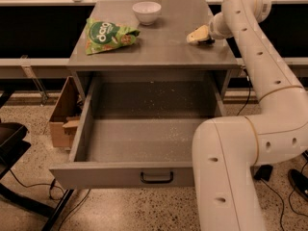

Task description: Place rxbar blueberry into top drawer

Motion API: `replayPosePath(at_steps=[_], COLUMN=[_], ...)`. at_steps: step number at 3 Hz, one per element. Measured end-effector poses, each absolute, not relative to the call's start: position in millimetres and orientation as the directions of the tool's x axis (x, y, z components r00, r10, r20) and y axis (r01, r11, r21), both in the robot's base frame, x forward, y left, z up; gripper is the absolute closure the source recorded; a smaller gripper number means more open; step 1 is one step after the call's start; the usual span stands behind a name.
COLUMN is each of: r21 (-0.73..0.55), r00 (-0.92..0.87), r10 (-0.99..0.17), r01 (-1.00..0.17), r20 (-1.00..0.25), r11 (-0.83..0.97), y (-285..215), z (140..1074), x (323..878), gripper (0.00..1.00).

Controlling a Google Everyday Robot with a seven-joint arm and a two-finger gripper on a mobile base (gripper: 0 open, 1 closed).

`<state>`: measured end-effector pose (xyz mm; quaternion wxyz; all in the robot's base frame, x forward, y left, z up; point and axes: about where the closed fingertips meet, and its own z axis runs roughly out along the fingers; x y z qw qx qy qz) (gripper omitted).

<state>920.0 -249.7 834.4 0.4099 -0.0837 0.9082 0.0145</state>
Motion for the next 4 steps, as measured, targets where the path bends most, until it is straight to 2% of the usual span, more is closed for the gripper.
replayPosePath(at_steps=[1,4], r21=[-0.037,-0.034], r00=[-0.645,-0.622], r10=[-0.145,-0.178], r01=[-0.177,-0.236], r20=[-0.75,-0.763], r11=[0.983,0.971], y=[-243,-218], z=[832,838], x=[923,927], gripper=[0.19,0.89])
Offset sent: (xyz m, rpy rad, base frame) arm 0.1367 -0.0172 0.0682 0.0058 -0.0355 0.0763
